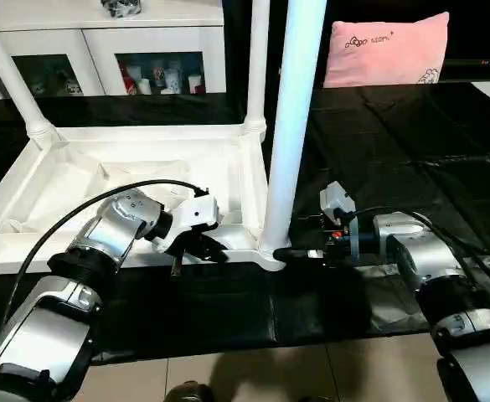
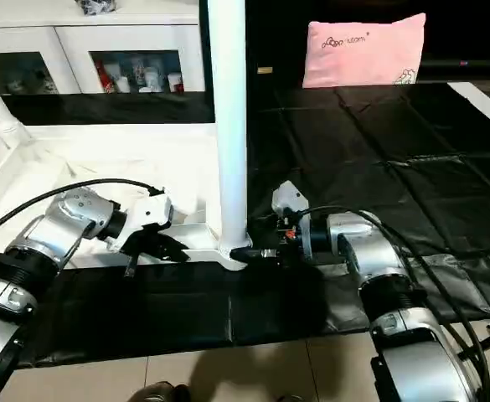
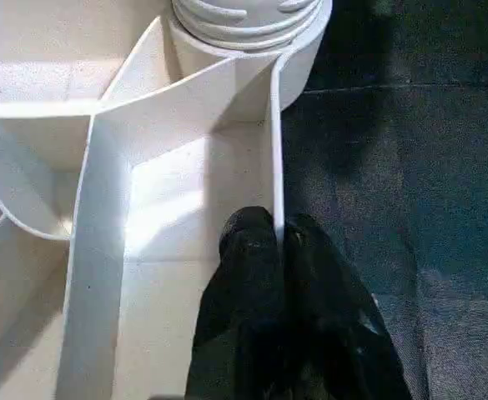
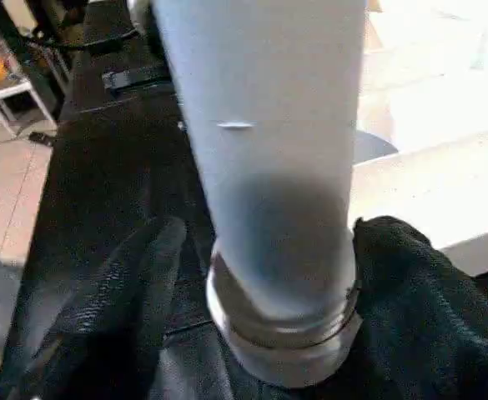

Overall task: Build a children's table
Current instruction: Rotate leg to tighten

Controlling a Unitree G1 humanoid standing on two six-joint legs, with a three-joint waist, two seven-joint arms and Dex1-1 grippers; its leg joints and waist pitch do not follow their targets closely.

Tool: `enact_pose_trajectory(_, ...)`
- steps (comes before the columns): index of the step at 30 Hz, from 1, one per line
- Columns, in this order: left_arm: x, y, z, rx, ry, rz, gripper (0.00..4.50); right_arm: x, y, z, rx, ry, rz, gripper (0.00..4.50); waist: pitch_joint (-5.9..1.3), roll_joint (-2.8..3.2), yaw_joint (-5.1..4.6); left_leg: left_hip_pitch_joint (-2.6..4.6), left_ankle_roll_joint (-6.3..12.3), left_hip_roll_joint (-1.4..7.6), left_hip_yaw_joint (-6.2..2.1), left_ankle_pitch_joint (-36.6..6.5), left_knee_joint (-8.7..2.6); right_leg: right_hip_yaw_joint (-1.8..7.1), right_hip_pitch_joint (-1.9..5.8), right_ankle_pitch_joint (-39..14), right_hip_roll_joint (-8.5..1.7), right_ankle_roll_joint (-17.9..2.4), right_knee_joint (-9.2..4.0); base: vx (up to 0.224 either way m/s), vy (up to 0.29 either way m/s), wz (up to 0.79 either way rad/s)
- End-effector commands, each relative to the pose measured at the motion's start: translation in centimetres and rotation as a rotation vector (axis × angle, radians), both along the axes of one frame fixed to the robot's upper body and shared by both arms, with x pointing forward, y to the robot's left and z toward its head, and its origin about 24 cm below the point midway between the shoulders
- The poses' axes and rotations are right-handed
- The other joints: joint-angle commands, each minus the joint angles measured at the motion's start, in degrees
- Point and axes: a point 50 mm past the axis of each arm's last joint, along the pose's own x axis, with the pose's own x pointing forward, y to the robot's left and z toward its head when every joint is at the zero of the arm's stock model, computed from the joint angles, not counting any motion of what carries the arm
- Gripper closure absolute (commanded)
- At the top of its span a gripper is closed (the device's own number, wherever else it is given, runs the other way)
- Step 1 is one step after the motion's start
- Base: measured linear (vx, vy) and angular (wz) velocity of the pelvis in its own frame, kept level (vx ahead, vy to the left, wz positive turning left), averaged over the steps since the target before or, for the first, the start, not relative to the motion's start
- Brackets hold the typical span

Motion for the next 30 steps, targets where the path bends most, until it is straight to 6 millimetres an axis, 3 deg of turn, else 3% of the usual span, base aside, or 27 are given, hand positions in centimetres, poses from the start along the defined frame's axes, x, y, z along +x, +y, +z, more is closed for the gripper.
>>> enact_pose_trajectory(1,0.2,-1.0,0.7,-0.013,-0.035,-0.049,4.5,0.5,0.1,0.3,-0.01,-0.033,-0.026,1.39,-4.52,0.15,-0.31,2.93,-2.45,2.71,-1.93,-23.3,-4.83,1.13,1.42,-19.7,-2.1,-12.3,-3.57,0.0,0.0,0.0)
enact_pose_trajectory(14,0.5,-0.8,0.3,-0.007,-0.04,0.023,4.5,-0.5,0.9,-0.5,0.017,0.006,0.025,2.32,-4.36,0.3,-0.18,3.06,-2.82,2.67,-2.04,-25.1,-5.0,1.14,1.35,-21.6,-2.06,-11.5,-3.8,0.0,0.0,0.0)
enact_pose_trajectory(25,0.7,-0.7,0.0,-0.032,-0.034,0.11,4.5,-1.9,1.0,-1.6,0.015,0.043,0.039,2.45,-4.27,0.43,0.19,3.19,-3.09,2.7,-2.08,-26.2,-5.13,1.24,1.37,-21.8,-2.14,-11.4,-3.94,0.0,0.0,0.0)
enact_pose_trajectory(30,2.0,-1.8,0.7,-0.135,-0.04,0.315,4.5,-1.0,1.0,-3.1,-0.062,0.068,-0.175,2.45,-3.9,0.44,-0.13,3.34,-4.17,2.57,-2.32,-28.4,-5.18,1.26,0.93,-27.3,-2.35,-10.1,-4.38,0.0,0.0,0.0)
